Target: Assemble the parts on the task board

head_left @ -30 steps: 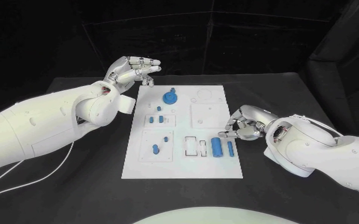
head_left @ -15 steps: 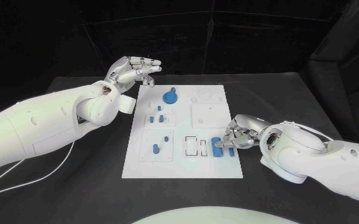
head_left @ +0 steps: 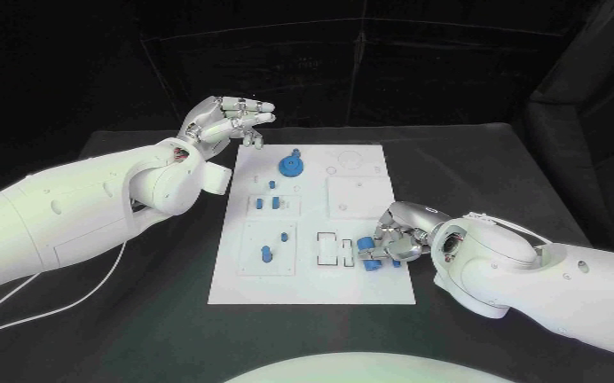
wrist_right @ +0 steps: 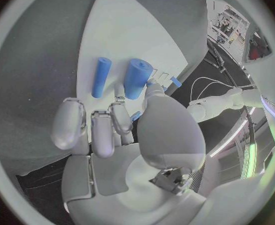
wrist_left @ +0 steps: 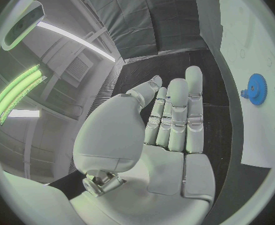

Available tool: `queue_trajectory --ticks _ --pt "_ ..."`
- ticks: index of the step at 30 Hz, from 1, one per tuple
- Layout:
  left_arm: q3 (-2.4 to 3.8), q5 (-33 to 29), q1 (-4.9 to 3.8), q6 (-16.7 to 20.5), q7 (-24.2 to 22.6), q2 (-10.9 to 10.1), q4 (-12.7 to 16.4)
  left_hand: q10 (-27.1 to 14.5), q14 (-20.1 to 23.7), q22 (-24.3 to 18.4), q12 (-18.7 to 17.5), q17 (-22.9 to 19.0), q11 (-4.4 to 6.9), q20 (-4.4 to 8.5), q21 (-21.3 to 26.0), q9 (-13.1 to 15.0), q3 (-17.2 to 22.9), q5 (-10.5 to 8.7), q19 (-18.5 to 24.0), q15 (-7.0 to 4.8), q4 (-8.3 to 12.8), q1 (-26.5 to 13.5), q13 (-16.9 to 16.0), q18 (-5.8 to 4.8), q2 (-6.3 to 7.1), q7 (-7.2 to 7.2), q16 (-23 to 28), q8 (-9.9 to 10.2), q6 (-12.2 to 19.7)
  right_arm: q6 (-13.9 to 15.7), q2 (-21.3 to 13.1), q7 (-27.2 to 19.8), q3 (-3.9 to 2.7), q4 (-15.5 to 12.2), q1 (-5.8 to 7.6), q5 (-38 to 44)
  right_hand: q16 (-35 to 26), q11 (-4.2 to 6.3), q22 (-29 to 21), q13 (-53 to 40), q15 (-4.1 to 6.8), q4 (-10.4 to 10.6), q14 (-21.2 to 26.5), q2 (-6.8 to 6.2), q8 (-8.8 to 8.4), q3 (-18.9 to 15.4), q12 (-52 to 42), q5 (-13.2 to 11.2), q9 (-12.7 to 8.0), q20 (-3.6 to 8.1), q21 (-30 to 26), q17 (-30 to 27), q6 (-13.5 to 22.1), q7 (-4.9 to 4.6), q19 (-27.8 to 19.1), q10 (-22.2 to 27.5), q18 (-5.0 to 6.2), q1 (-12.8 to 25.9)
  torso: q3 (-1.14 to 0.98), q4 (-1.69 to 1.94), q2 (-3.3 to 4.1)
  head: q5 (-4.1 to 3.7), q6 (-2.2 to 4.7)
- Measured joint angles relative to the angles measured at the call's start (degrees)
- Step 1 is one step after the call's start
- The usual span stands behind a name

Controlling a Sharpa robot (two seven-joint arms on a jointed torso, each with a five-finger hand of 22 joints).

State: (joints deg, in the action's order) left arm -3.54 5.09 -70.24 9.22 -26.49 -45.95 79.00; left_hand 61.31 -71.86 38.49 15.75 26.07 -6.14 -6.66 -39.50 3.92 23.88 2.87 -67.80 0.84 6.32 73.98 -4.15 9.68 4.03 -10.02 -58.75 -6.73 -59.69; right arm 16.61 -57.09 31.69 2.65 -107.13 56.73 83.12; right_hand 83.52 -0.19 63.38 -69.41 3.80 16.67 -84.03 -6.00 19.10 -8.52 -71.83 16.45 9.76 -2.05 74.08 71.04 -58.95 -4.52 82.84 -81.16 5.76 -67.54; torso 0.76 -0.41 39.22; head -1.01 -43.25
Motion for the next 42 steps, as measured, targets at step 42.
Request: queue_trajectory --ticks 42 --pt "-0.11 0.0 0.08 -0.26 0.05 0.11 -0.16 0.0 0.0 -0.03 0.0 -0.05 0.0 0.0 0.0 0.0 -0.16 0.0 0.0 0.0 0.16 0.0 0.0 0.0 0.0 0.0 0.0 0.01 0.0 12.21 2.52 1.36 0.46 -3.98 -0.92 -12.42 0.47 0.84 0.84 -1.68 0.82 -0.3 -0.02 4.83 2.81 -0.18 -0.19 15.52 3.39 0.63 0.46 2.19 0.43 0.85 0.63 -0.86 0.01 -4.37 0.18 0.17 0.02 0.94 0.55"
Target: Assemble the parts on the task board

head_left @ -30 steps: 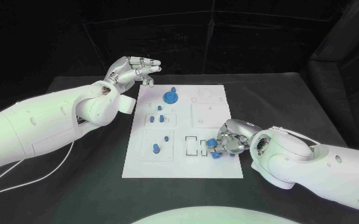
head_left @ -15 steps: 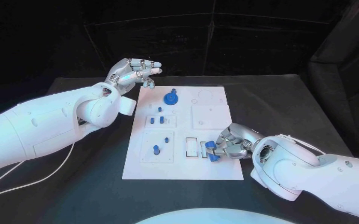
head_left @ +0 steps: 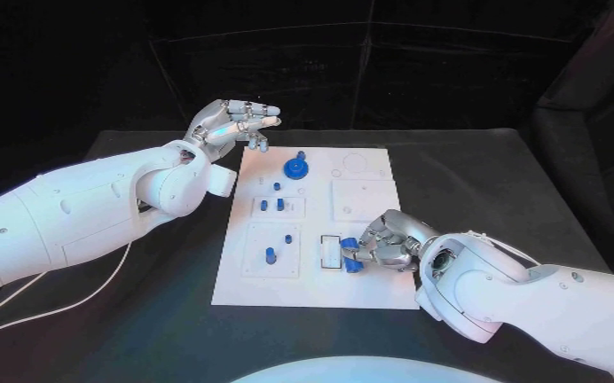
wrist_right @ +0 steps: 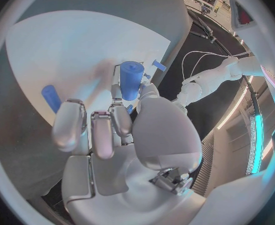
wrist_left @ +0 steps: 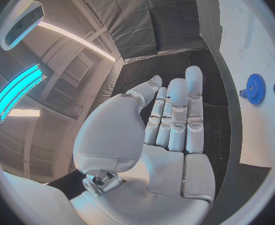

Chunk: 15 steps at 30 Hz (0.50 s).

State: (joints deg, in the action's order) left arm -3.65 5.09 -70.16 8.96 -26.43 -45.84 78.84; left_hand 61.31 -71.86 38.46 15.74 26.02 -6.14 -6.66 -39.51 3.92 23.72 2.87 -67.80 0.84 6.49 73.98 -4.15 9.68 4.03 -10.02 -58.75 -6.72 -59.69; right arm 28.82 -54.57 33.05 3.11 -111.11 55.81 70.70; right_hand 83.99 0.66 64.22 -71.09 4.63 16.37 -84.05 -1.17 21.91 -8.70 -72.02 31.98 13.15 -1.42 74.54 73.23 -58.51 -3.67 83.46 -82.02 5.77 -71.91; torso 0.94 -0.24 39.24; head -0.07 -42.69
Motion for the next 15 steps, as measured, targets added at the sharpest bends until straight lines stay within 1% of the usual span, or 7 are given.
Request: queue_trajectory --ticks 3,11,15 --pt "-0.01 0.0 0.0 -0.01 0.01 0.05 -0.01 0.0 0.0 0.0 0.0 0.0 0.0 0.0 0.0 0.0 0.0 0.0 0.0 0.0 0.0 0.0 0.0 0.0 0.0 0.0 0.0 0.0 0.0 0.53 1.15 0.0 0.0 0.68 0.0 -0.23 0.0 0.0 -0.1 0.19 0.0 0.01 0.0 0.0 0.0 -0.32 0.25 0.0 0.01 0.15 0.0 0.0 -0.2 0.2 -0.15 0.0 0.0 0.0 0.01 -0.01 0.02 0.08 -0.02" --pt "-0.02 0.0 0.0 -0.05 0.03 0.21 -0.04 0.0 0.0 0.0 0.0 0.01 0.0 0.0 0.0 0.0 0.0 0.0 0.0 0.0 0.0 0.0 0.0 0.0 0.0 0.0 0.0 0.0 0.0 1.6 2.98 0.09 0.0 2.01 0.0 -0.12 0.0 -0.01 -0.26 0.35 0.0 0.17 0.0 -0.19 0.23 -0.53 0.6 -0.04 0.46 0.22 0.0 -0.09 -0.21 0.21 -0.23 0.01 0.0 0.19 -0.01 -0.14 0.04 0.26 0.01" --pt "-0.02 0.0 0.0 -0.05 0.04 0.26 -0.04 0.0 0.0 0.01 0.0 0.01 0.0 0.0 0.0 0.0 0.0 0.0 0.0 0.0 0.0 0.0 0.0 0.0 0.0 0.0 0.0 0.0 0.0 1.69 3.78 0.18 -0.04 2.56 0.04 0.05 0.0 0.19 -0.59 0.44 -0.01 0.13 0.0 -0.4 0.52 -0.98 0.9 -1.33 0.75 0.22 0.0 -0.35 -0.21 0.21 -0.23 0.23 0.0 0.4 -0.02 -0.15 0.04 0.34 -0.03"
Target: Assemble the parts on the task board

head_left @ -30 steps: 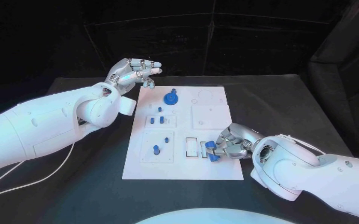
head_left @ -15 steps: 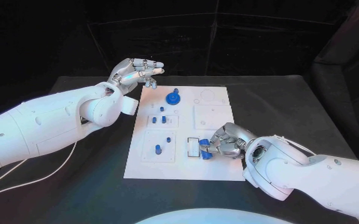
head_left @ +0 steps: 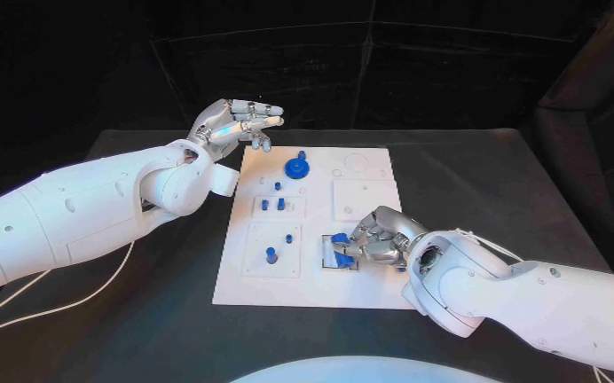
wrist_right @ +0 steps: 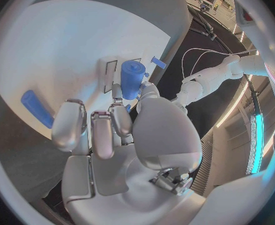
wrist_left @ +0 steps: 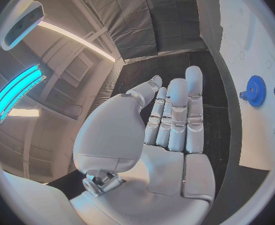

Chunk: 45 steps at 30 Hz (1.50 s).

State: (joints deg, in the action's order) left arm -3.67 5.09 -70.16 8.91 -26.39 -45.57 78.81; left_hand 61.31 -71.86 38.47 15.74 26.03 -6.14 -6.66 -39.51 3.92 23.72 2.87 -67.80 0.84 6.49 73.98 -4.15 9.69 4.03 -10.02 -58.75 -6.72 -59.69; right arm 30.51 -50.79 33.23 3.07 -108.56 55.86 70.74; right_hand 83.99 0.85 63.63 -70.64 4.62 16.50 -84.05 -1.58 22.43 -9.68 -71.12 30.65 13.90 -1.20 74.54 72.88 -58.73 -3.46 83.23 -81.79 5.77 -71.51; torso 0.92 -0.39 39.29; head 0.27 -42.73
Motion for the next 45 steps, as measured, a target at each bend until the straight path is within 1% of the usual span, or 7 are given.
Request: queue_trajectory --ticks 4,10,15,18,24,32,45 --pt "0.0 0.0 0.0 -0.01 0.0 0.04 0.0 0.0 0.0 -0.01 0.0 0.0 0.0 0.0 0.0 0.0 0.0 0.0 0.0 0.0 0.0 0.0 0.0 0.0 0.0 0.0 0.0 0.0 0.0 -0.2 0.72 0.14 0.0 0.41 0.0 0.16 0.0 0.0 -0.29 0.13 0.0 0.03 0.0 0.14 0.2 -0.95 0.4 -2.44 0.59 0.0 -0.03 -0.21 -0.11 0.1 0.0 0.0 0.0 0.92 -0.03 0.0 0.01 0.08 -0.08" --pt "0.0 0.0 0.0 -0.01 0.01 0.05 -0.02 0.0 0.0 -0.05 0.0 0.0 0.0 0.0 0.0 0.0 0.0 0.0 0.0 0.0 0.0 0.0 0.0 0.0 0.0 0.0 0.0 0.0 0.0 -0.97 1.38 0.32 0.02 0.91 -0.01 0.51 -0.3 0.2 -1.21 0.83 0.0 0.14 0.0 -0.67 0.55 -3.39 1.74 -15.17 1.66 0.2 -0.89 -0.85 0.5 0.06 -0.21 0.2 0.0 4.22 -0.03 -0.02 -0.02 0.16 -0.18" --pt "-0.01 0.0 0.0 0.0 0.02 0.03 0.0 0.0 0.0 -0.04 0.0 0.0 0.0 0.0 0.0 0.0 0.0 0.0 0.0 0.0 0.0 0.0 0.0 0.0 0.0 0.0 0.0 0.0 0.0 -1.23 1.38 0.52 0.02 1.28 -0.01 1.02 -0.52 -0.33 -1.86 2.17 0.0 0.39 0.0 -4.36 0.3 -2.44 3.92 -21.95 2.4 0.2 -1.38 -0.87 2.03 -0.47 -0.21 1.15 0.0 7.97 0.01 -0.04 -0.08 0.21 -0.18" --pt "-0.01 0.0 0.0 0.0 0.02 0.01 0.0 -0.21 0.0 -0.04 0.0 -0.06 0.21 0.0 0.0 0.0 0.0 0.0 0.0 0.0 0.0 0.0 0.0 0.0 0.0 0.0 0.0 0.0 0.0 -1.23 1.36 0.55 0.02 1.31 -0.01 1.27 -0.52 -0.36 -2.1 2.78 0.0 0.51 0.0 -5.83 0.3 -1.83 4.87 -23.83 2.68 -0.01 -1.5 -0.87 2.26 -0.65 -0.42 1.59 0.0 9.44 0.01 -0.08 -0.09 0.25 -0.16" --pt "-0.01 0.0 0.0 0.01 0.03 -0.03 -0.01 -0.21 0.0 -0.04 0.0 -0.06 0.21 0.0 0.0 0.0 0.0 0.0 0.0 0.0 0.0 0.0 0.0 0.0 0.0 0.0 0.0 0.0 0.0 -1.23 1.15 0.33 0.02 0.83 -0.01 1.74 -0.52 -0.44 -2.18 3.13 0.0 0.37 0.0 -6.03 -0.02 -0.84 5.23 -24.11 2.8 -0.01 -1.5 -0.74 2.67 -0.65 -0.42 1.66 0.0 9.64 -0.01 -0.08 -0.09 0.25 -0.08" --pt "-0.01 0.0 -0.01 0.01 0.03 -0.18 -0.01 -0.21 0.0 -0.03 0.0 -0.06 0.21 0.0 0.0 0.0 0.0 0.0 0.0 0.0 0.0 0.0 0.0 0.0 0.0 0.0 0.0 0.0 0.0 -1.87 0.47 -1.18 0.02 -0.42 -0.01 2.59 -0.52 -0.44 -1.68 2.68 0.0 -2.25 0.0 -3.9 0.93 1.64 5.23 -17.88 4.0 -0.01 -1.5 0.1 2.13 -0.12 -0.42 1.66 0.0 1.1 -0.06 -0.15 -0.07 0.15 -0.08" --pt "-0.01 0.0 -0.01 0.0 0.04 -0.08 -0.1 -0.21 0.0 -0.08 0.0 -0.06 0.21 0.0 0.0 0.0 0.0 0.0 0.0 0.0 0.0 0.0 0.0 0.0 0.0 0.0 0.0 0.0 0.0 -3.53 1.01 -1.23 -0.1 0.1 0.1 5.43 -0.52 0.5 -1.14 1.81 0.42 -4.74 0.0 -1.56 3.36 1.65 4.99 -17.85 5.83 0.21 -1.5 0.49 0.07 0.87 -0.19 1.14 0.0 -2.39 -0.06 -0.08 -0.07 -0.17 -0.26"
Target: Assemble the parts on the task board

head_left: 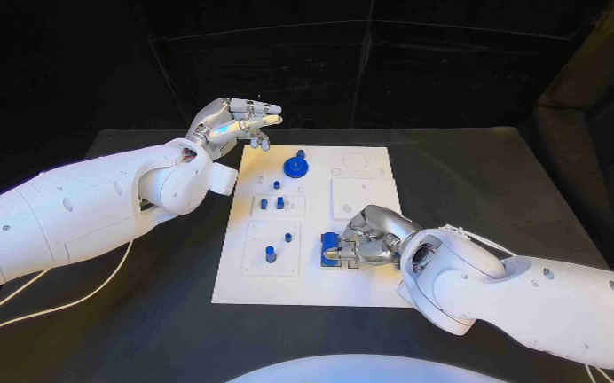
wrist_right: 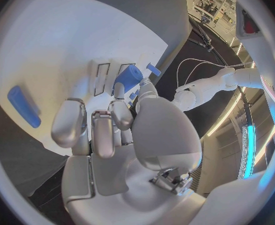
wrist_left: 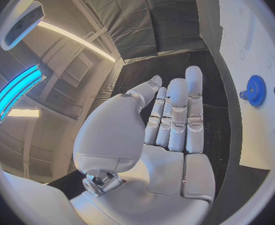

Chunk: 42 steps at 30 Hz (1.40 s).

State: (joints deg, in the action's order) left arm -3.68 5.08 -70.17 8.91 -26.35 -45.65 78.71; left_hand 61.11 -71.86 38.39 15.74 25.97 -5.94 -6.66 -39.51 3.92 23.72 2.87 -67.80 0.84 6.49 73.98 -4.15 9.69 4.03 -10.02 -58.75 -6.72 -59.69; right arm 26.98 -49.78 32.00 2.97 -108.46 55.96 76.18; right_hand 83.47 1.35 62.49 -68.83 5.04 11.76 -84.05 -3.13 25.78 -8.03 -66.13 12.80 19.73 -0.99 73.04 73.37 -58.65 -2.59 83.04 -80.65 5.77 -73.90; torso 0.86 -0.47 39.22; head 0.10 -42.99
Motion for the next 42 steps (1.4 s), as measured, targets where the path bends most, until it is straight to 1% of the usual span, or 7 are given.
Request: queue_trajectory --ticks 5,21,25,28,30,36,42 --pt "-0.01 0.0 0.0 0.0 0.01 0.01 -0.03 0.0 0.0 0.0 0.0 0.0 0.0 0.0 0.0 0.0 0.0 0.0 0.0 0.0 0.0 0.0 0.0 -0.01 0.0 0.0 0.0 0.0 0.0 -0.54 -0.1 0.62 0.05 0.57 0.0 0.84 0.0 0.19 0.1 -0.58 0.2 -0.28 0.21 1.11 0.2 0.28 -0.61 0.96 0.12 0.0 0.24 0.07 0.0 0.01 0.0 -0.2 0.0 -1.11 0.02 0.03 0.0 0.08 -0.07" --pt "-0.01 0.0 0.0 -0.01 0.03 -0.06 -0.04 0.0 0.0 0.01 0.0 0.01 0.0 0.0 0.0 0.0 0.0 0.0 0.0 0.0 0.0 0.0 0.0 0.0 0.0 0.0 0.0 0.0 0.0 -2.09 -1.6 1.02 0.09 -0.28 -0.08 1.14 0.0 0.41 0.05 -0.83 0.4 -0.81 0.01 0.57 0.46 -1.0 -0.86 0.85 0.47 0.4 0.24 0.01 0.0 0.01 0.0 -0.42 0.01 -0.57 0.05 0.03 -0.03 0.08 -0.07" --pt "-0.01 0.0 0.0 -0.01 0.04 -0.11 -0.04 0.0 0.0 0.01 0.0 0.01 0.0 0.0 0.0 0.0 0.0 0.0 0.0 0.0 0.0 0.0 0.0 -0.01 0.0 0.0 0.0 0.0 0.0 -1.23 -3.58 0.21 0.09 -1.3 -0.08 1.03 0.0 0.39 -0.14 -0.64 0.4 -0.99 0.01 0.59 -0.21 -1.54 -0.52 0.89 0.29 0.39 0.24 -0.15 1.73 -0.64 0.0 -0.4 0.01 -0.55 0.03 -0.02 -0.03 -0.08 0.04" --pt "-0.01 0.0 0.0 -0.01 0.05 -0.12 -0.07 0.0 0.0 0.01 0.0 0.01 0.0 0.0 0.0 0.0 0.0 0.0 0.0 0.0 0.0 0.0 0.0 0.0 0.0 0.0 0.0 0.0 0.0 -0.08 -6.25 -0.66 0.09 -2.28 0.05 0.67 -0.36 -0.54 -0.73 1.27 0.37 -1.31 0.04 0.96 -1.73 -2.01 1.91 2.31 -0.51 0.37 -0.1 -0.75 2.94 -1.47 -0.03 0.53 0.0 -0.18 0.03 -0.07 -0.08 -0.31 0.1" --pt "-0.02 0.0 0.0 -0.01 0.05 -0.12 -0.1 0.0 0.0 0.01 0.0 0.01 0.0 0.0 0.0 0.0 0.0 0.0 0.0 0.0 0.0 0.0 0.0 -0.01 0.0 0.0 0.0 0.0 0.0 0.71 -8.32 -1.24 0.09 -2.93 0.36 0.33 -0.4 -0.63 -0.78 1.66 -0.05 -1.41 -0.01 1.29 -2.72 -2.26 2.47 2.91 -1.03 0.07 -0.1 -0.83 3.27 -1.8 -0.32 0.62 0.0 -0.52 0.03 -0.09 -0.13 -0.54 0.19" --pt "-0.14 0.0 0.01 -0.01 0.06 -0.11 -0.2 0.0 0.2 -0.04 0.29 -0.07 0.0 0.0 0.0 0.0 -0.32 0.0 0.0 0.2 0.0 0.0 0.0 -0.01 0.0 0.0 0.0 0.0 0.0 1.71 -14.18 -2.27 0.06 -4.01 0.99 -0.13 -0.4 -0.84 -0.65 1.74 -0.03 -1.71 0.0 1.65 -4.05 -2.56 2.47 3.26 -1.85 0.08 -0.1 -0.78 3.3 -1.83 -0.32 0.83 0.0 -0.88 0.03 -0.29 -0.31 -1.62 0.21" --pt "-0.29 0.0 0.03 -0.01 0.06 -0.15 -0.2 0.0 0.2 -0.04 0.29 -0.07 0.0 0.0 0.0 0.0 -0.32 0.0 0.0 0.2 0.0 0.0 0.0 0.0 0.0 0.0 0.0 0.0 0.0 1.57 -16.69 -2.43 0.11 -3.87 1.08 0.68 -0.4 -0.84 -0.3 1.74 -0.24 -1.72 0.21 1.65 -4.35 -2.86 2.74 3.33 -2.08 0.08 -0.1 -0.46 3.3 -1.83 -0.32 0.83 0.01 -0.88 0.03 -0.63 -0.42 -2.53 0.37"
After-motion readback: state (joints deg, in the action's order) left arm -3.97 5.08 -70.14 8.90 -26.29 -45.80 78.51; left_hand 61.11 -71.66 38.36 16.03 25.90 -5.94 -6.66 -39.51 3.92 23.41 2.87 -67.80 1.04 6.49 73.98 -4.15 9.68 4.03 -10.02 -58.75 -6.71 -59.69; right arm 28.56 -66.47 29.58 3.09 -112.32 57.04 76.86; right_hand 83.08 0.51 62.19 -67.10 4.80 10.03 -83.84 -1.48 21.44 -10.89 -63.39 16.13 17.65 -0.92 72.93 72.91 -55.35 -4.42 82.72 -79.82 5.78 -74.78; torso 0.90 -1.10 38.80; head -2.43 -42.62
